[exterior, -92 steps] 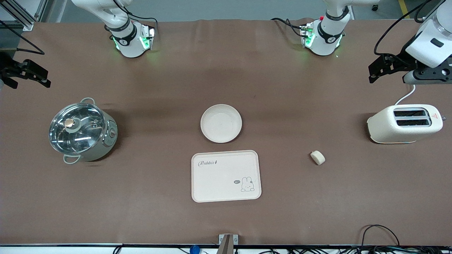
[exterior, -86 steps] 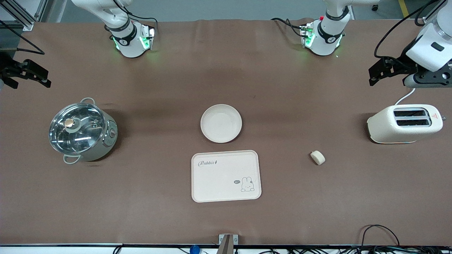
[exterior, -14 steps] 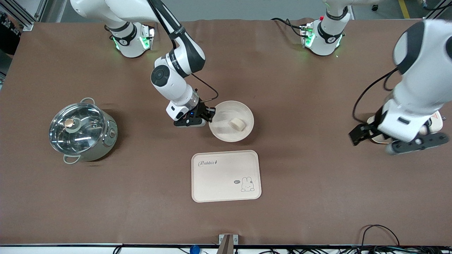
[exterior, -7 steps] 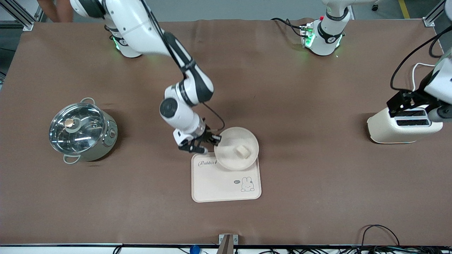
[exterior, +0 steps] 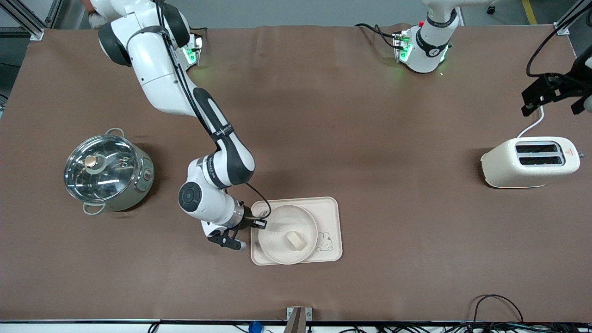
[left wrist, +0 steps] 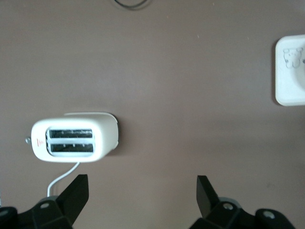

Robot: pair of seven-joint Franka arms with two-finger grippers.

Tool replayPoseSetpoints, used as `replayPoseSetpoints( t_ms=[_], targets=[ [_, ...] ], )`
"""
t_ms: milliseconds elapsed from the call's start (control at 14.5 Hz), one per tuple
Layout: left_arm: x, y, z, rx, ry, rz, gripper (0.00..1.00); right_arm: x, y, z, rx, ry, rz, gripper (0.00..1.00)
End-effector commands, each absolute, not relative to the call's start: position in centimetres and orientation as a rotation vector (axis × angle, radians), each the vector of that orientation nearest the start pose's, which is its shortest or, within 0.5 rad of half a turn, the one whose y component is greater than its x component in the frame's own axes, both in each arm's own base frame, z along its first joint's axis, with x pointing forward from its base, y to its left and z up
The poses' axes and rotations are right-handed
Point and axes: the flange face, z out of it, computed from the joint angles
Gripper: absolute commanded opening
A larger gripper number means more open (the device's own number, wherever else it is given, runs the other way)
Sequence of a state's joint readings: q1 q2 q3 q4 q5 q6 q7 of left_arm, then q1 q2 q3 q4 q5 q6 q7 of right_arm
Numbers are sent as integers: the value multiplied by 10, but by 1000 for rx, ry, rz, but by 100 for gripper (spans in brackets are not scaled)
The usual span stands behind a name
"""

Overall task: Place bun in plate and plate on tray
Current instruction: 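Settle the plate on the tray and open the right gripper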

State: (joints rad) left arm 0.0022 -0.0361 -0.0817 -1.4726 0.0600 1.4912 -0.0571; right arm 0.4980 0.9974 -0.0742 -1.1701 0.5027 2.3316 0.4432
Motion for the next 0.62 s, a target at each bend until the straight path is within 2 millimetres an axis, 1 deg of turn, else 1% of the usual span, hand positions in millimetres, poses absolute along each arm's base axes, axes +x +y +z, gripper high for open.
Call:
replayPoseSetpoints(
  t_ms=[0,138,276,414,552],
  targets=[
    [507,-29,676,-3132,68,-49,100,699,356,201,-2741,399,-18,0],
    [505,-33,671,-3133,78,-32,100,694,362,199,-2748,386,-7,0],
    [506,-43,670,-3128,106,-27,100,692,364,203,-2764,364,-19,0],
    [506,-56,669,-3125,135,-30,100,684,356,196,-2802,346,3,0],
    [508,-67,665,-3123,149,-33,100,680,350,192,-2815,315,20,0]
  ],
)
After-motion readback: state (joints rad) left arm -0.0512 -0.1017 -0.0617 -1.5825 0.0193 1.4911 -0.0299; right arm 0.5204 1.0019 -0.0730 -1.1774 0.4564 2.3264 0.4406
